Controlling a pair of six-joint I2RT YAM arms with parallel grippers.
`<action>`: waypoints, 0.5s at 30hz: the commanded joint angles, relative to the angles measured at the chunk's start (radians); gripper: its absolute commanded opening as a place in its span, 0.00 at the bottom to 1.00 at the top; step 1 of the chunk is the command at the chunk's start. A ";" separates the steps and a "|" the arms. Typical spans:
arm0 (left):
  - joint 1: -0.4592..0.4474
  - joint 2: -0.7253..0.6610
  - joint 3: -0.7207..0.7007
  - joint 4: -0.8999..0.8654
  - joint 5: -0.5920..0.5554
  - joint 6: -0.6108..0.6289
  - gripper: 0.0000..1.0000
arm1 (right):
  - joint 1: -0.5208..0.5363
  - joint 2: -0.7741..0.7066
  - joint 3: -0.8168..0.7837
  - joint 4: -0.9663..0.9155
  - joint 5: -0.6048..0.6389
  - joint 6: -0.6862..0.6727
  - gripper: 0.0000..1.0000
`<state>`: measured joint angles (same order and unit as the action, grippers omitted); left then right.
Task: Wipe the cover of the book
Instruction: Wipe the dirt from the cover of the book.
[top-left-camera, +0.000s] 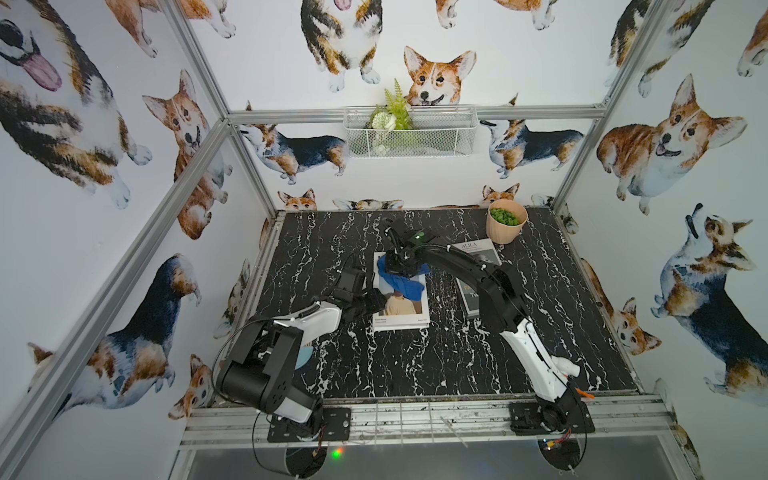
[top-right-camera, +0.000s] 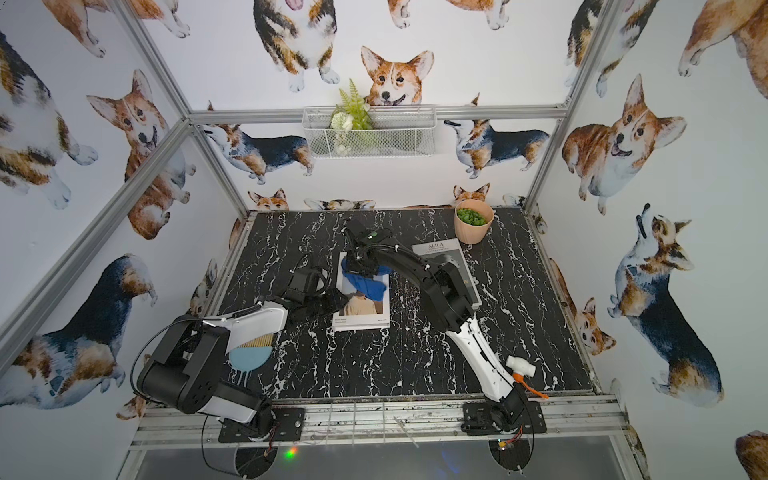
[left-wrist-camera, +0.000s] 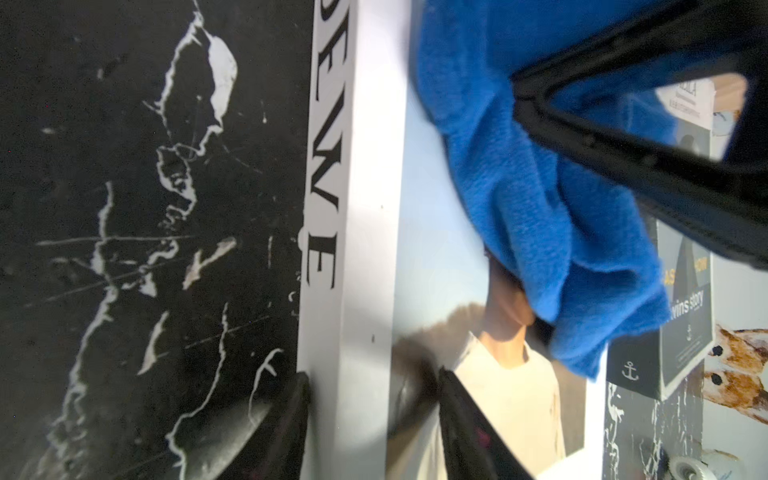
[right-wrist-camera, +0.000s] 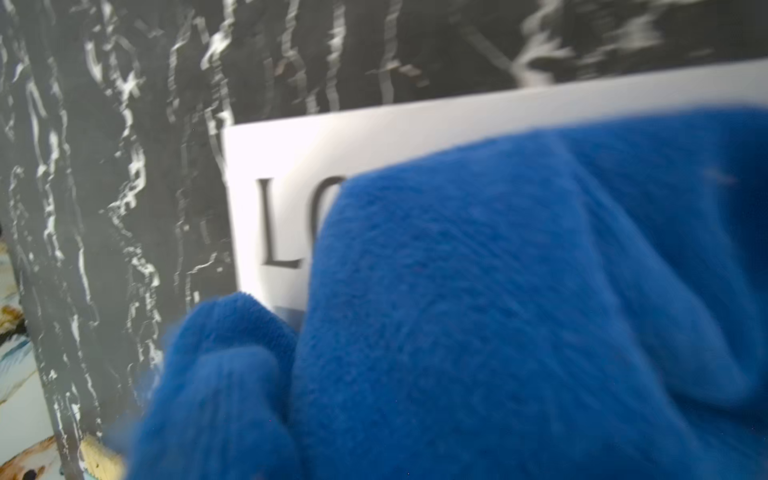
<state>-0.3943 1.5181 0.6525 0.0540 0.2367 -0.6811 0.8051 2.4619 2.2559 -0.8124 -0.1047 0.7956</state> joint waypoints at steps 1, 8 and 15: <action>-0.008 0.021 -0.028 -0.037 -0.039 -0.032 0.48 | -0.008 0.020 0.009 -0.067 -0.037 0.032 0.00; -0.026 0.026 -0.054 -0.002 -0.062 -0.067 0.44 | -0.129 -0.168 -0.315 0.014 -0.011 -0.005 0.00; -0.049 0.030 -0.045 0.003 -0.075 -0.076 0.43 | -0.182 -0.228 -0.421 0.059 -0.029 -0.032 0.00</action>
<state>-0.4324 1.5352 0.6109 0.1898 0.1917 -0.7441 0.6167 2.2173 1.8431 -0.7128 -0.1623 0.7815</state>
